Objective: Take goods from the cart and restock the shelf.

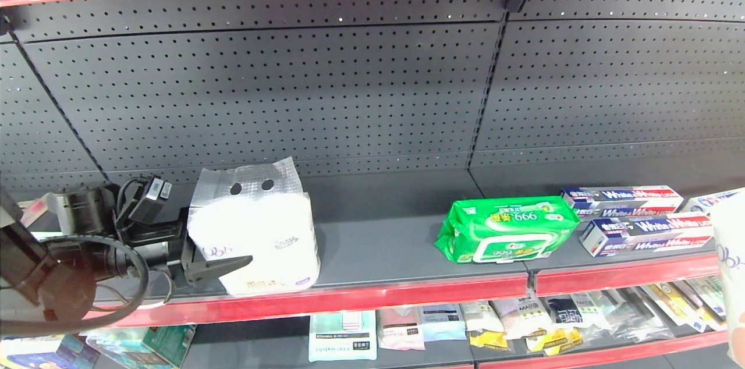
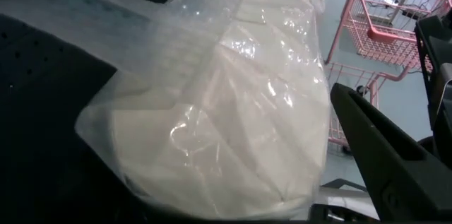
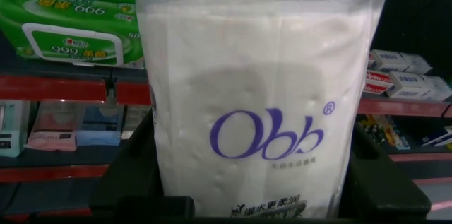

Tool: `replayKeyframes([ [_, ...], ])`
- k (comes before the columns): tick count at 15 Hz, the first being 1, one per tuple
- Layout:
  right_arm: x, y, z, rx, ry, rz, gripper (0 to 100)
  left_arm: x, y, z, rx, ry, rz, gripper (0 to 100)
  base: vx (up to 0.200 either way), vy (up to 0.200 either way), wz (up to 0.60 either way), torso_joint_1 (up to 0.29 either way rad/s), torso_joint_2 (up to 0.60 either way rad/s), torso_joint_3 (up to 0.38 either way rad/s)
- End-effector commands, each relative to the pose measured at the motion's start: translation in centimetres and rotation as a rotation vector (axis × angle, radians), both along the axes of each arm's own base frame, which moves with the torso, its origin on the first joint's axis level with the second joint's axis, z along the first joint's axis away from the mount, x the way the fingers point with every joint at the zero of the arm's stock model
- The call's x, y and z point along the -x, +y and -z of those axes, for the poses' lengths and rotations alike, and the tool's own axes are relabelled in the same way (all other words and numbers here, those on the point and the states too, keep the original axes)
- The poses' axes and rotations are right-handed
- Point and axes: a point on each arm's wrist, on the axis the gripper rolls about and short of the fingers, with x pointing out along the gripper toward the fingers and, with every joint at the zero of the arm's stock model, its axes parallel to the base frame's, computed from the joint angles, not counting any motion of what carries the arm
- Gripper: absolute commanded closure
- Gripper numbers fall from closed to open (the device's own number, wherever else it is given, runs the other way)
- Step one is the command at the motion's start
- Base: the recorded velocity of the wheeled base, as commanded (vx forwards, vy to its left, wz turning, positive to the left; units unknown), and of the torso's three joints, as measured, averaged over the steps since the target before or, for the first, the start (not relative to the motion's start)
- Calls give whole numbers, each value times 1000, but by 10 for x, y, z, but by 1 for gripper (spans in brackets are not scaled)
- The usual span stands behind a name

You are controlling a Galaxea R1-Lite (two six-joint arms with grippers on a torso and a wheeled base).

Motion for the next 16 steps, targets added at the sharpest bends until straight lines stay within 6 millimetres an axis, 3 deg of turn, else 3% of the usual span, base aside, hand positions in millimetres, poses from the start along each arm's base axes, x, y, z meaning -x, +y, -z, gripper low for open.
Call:
replayKeyframes([
  [1,0,0,0,1,0,0,100,3,4,-11,-6,-38,-18,0,0,0,0,0,0,0],
  [10,-1,0,-2,2,-5,-2,100,17,26,-15,-33,-152,-127,0,0,0,0,0,0,0],
  [16,0,0,-4,2,-15,-2,100,55,35,-27,7,-124,-208,0,0,0,0,0,0,0],
])
